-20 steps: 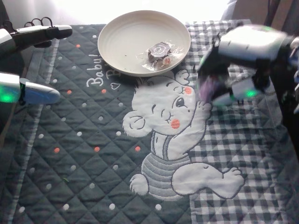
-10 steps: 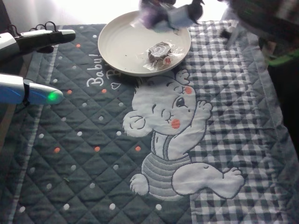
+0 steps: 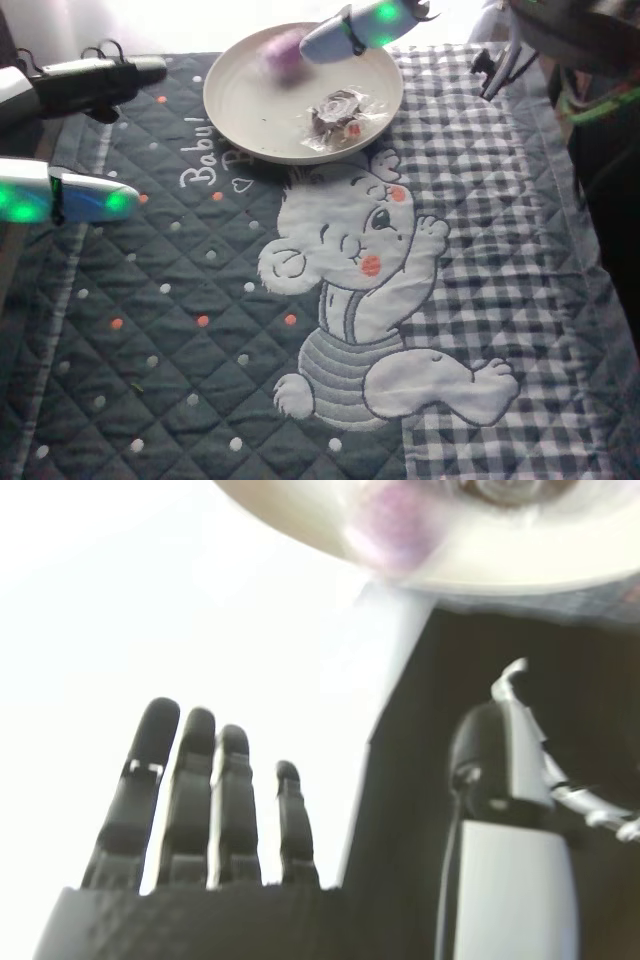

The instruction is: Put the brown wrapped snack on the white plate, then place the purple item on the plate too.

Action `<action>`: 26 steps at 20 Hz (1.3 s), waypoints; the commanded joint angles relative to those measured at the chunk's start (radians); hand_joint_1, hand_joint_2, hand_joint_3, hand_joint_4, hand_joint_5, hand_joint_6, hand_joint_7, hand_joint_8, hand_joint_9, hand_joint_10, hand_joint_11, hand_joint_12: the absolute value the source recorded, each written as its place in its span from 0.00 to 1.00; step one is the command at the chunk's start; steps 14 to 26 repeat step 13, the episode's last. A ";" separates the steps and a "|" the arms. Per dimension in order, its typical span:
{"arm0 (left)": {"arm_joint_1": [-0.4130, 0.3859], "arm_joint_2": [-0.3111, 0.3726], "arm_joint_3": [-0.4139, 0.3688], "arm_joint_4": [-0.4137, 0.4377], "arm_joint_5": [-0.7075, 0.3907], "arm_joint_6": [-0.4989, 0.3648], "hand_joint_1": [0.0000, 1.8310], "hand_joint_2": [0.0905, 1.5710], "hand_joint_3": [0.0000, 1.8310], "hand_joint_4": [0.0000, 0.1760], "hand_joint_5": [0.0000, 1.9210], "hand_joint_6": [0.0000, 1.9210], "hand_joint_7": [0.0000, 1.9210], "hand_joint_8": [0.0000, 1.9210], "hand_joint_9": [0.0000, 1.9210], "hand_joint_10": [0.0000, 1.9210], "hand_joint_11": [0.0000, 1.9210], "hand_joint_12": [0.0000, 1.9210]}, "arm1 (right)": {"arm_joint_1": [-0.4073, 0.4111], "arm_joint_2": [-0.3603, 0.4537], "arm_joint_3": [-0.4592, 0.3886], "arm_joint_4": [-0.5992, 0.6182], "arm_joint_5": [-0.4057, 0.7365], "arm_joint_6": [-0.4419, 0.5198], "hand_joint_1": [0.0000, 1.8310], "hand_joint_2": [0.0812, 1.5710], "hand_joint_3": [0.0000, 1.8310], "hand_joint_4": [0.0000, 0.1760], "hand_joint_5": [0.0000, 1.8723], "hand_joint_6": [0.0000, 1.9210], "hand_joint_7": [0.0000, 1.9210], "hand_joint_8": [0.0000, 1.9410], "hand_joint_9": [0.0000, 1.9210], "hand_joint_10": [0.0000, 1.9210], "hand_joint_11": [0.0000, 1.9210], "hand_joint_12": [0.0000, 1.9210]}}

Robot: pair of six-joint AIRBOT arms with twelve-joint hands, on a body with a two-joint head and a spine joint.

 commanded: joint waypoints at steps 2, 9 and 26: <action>0.008 0.022 -0.007 -0.074 -0.168 0.013 0.39 0.58 0.00 0.54 0.04 0.00 0.02 0.00 0.03 0.00 0.00 0.27 | 0.015 0.039 -0.026 0.067 0.187 0.003 0.39 0.49 0.00 0.96 0.00 0.00 0.00 0.00 0.00 0.00 0.00 0.07; 0.271 0.121 -0.197 -0.352 -0.804 0.027 0.35 0.63 0.00 0.27 0.00 0.00 0.00 0.00 0.01 0.01 0.00 0.18 | -0.255 0.371 -0.376 0.393 0.753 -0.065 0.47 0.49 0.01 1.00 0.00 0.00 0.00 0.00 0.00 0.00 0.00 0.00; 0.316 0.114 -0.238 -0.353 -0.895 -0.021 0.14 0.76 0.01 0.08 0.00 0.00 0.04 0.00 0.07 0.01 0.00 0.40 | -0.546 0.478 -0.550 0.624 1.156 -0.124 0.41 0.55 0.01 0.99 0.02 0.00 0.04 0.00 0.01 0.00 0.01 0.01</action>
